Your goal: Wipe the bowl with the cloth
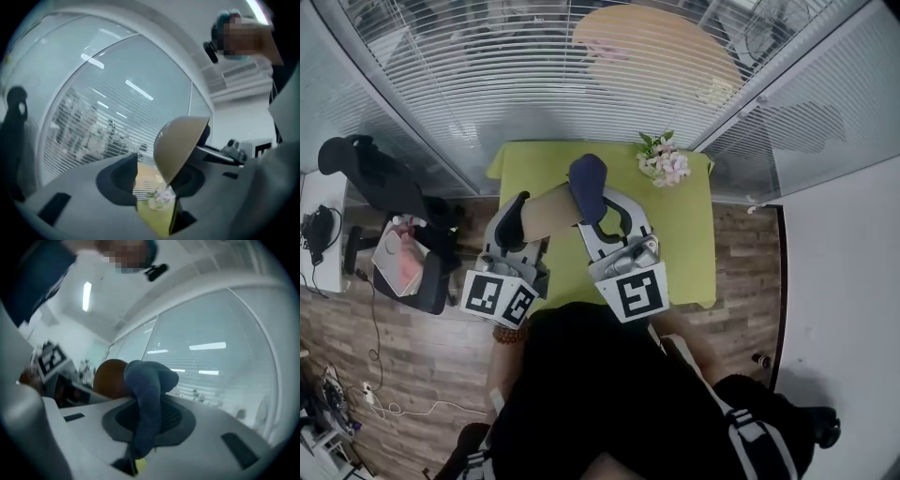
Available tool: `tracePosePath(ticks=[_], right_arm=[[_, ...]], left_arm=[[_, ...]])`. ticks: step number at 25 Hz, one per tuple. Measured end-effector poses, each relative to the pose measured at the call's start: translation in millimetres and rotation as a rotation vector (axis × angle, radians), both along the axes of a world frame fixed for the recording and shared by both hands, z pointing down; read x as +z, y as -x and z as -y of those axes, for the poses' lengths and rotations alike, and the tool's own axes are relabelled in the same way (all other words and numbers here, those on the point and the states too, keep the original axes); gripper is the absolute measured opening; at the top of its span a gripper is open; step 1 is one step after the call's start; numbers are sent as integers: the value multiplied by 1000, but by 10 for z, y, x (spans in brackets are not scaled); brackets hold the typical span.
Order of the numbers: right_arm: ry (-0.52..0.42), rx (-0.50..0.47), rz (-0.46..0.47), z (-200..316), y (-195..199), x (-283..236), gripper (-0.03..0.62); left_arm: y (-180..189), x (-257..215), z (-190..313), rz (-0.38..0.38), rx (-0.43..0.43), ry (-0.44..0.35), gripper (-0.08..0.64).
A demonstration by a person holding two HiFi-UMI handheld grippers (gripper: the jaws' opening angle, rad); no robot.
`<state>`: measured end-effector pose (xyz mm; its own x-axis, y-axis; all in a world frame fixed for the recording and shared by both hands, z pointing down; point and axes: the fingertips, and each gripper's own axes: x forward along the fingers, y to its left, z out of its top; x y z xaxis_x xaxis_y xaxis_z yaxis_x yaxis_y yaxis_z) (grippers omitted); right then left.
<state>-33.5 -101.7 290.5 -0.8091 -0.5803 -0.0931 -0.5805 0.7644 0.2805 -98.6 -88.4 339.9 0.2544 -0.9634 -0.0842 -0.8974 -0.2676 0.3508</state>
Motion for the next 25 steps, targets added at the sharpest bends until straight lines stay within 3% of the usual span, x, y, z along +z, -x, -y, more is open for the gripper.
tracePosePath(ticks=[2,4,6,9,14,20,25], right_arm=[[-231,72,-229,-33,2,80,54],[-416,91,-370,-98,66,113,54],[-494,95,-426,-146,121,168,54],[-437,88,-388,-120,98,209,52],[-264,53,-180,-65,16,86,54],[-55,13,61,20,-163,-38,57],[162,-66,252,98,-205,-22,60]], left_arm=[[36,17,-13,227,-69,24,169],[-9,63,18,411,-86,65,139],[-43,120,54,485,-101,105,62],[-63,171,78,361,-70,138,54],[-101,36,87,114,-18,87,52],[-188,-212,108,22,42,-4,55],[-172,-263,98,-100,47,-23,60]])
